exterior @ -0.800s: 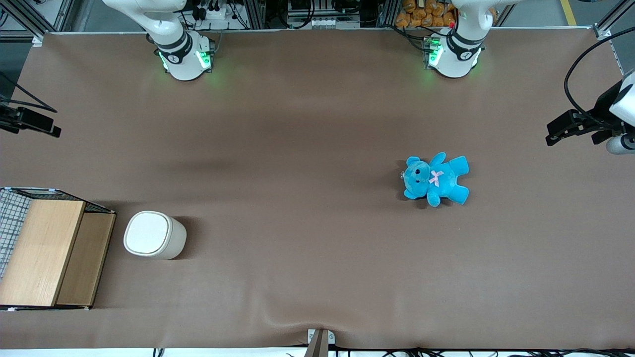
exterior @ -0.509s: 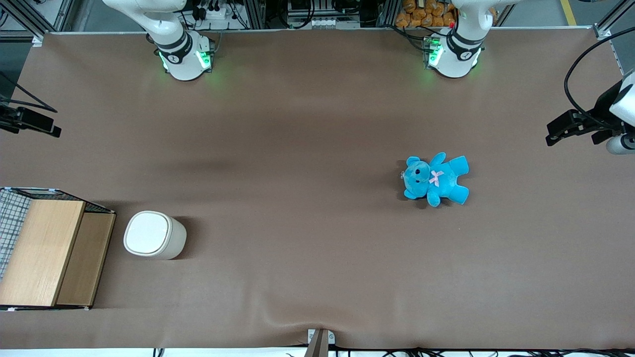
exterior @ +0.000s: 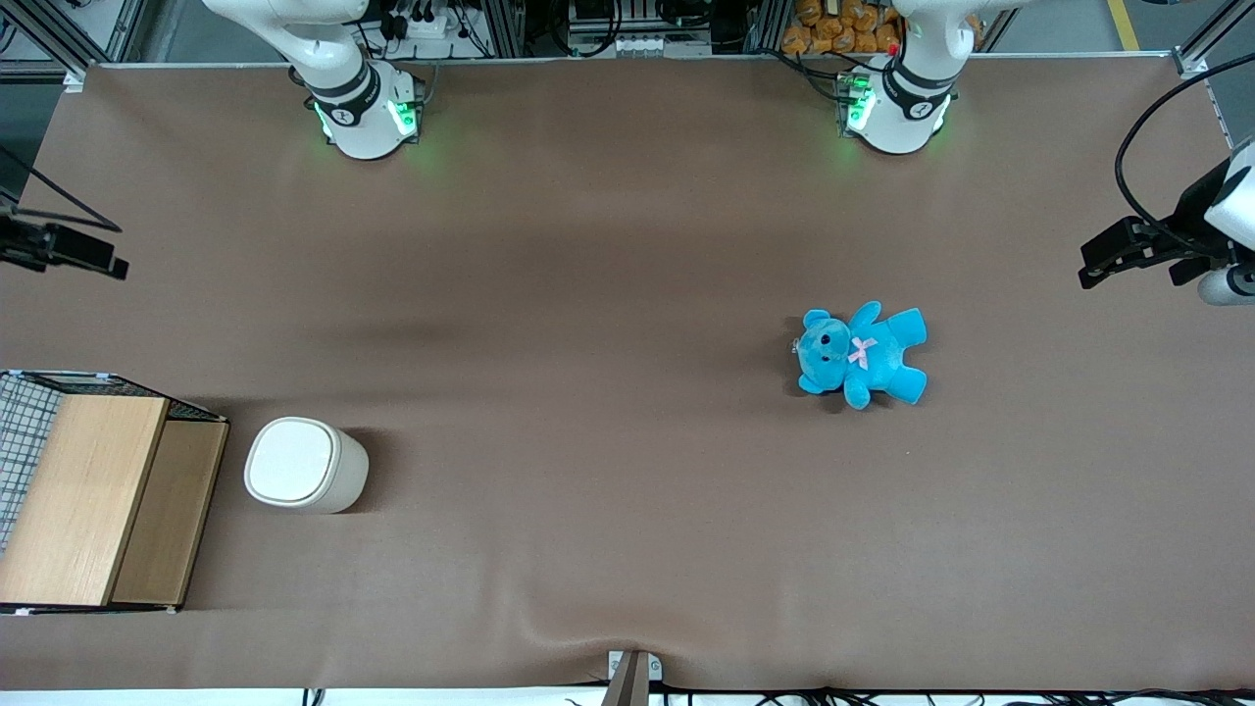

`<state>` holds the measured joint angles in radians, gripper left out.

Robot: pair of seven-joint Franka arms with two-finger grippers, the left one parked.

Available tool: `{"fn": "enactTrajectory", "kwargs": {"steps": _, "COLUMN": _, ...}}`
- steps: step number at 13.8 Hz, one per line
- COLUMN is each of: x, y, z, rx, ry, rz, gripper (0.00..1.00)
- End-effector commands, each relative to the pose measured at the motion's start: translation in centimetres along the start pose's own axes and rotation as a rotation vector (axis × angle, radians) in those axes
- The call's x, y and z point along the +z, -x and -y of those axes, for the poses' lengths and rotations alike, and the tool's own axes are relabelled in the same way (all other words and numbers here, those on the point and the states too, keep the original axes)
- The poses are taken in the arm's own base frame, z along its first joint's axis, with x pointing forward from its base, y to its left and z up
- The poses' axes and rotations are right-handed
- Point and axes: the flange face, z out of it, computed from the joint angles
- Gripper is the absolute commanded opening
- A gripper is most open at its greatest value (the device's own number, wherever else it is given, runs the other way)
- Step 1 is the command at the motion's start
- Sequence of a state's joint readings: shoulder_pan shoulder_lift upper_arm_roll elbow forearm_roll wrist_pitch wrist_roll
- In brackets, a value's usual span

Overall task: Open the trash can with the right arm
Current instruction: 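Move the right gripper down over the white trash can's lid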

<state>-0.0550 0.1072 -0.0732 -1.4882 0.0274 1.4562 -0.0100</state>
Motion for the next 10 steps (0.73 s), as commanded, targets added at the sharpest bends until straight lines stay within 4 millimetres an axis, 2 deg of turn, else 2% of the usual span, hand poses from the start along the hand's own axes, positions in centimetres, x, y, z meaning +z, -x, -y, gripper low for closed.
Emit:
{"fn": "enactTrajectory", "kwargs": {"steps": 1, "x": 3.1, "y": -3.0, "z": 1.6, "rx": -0.013, "ry": 0.006, "rz": -0.011, "gripper": 1.00}}
{"fn": "enactTrajectory", "kwargs": {"steps": 3, "x": 6.1, "y": -5.3, "z": 1.8, "rx": -0.009, "ry": 0.002, "rz": -0.005, "gripper": 0.75}}
{"fn": "enactTrajectory", "kwargs": {"steps": 4, "x": 7.2, "y": -6.5, "z": 1.9, "rx": -0.008, "ry": 0.001, "rz": -0.025, "gripper": 0.57}}
{"fn": "enactTrajectory", "kwargs": {"steps": 5, "x": 8.8, "y": -7.7, "z": 2.2, "rx": -0.010, "ry": 0.002, "rz": -0.035, "gripper": 0.47}}
{"fn": "enactTrajectory", "kwargs": {"steps": 8, "x": 13.1, "y": -10.9, "z": 2.4, "rx": 0.000, "ry": 0.006, "rz": -0.056, "gripper": 0.26}}
{"fn": "enactTrajectory", "kwargs": {"steps": 9, "x": 14.4, "y": -11.5, "z": 2.6, "rx": -0.003, "ry": 0.009, "rz": -0.055, "gripper": 0.11}}
{"fn": "enactTrajectory", "kwargs": {"steps": 10, "x": 15.8, "y": -12.3, "z": 2.8, "rx": 0.004, "ry": 0.005, "rz": -0.056, "gripper": 0.00}}
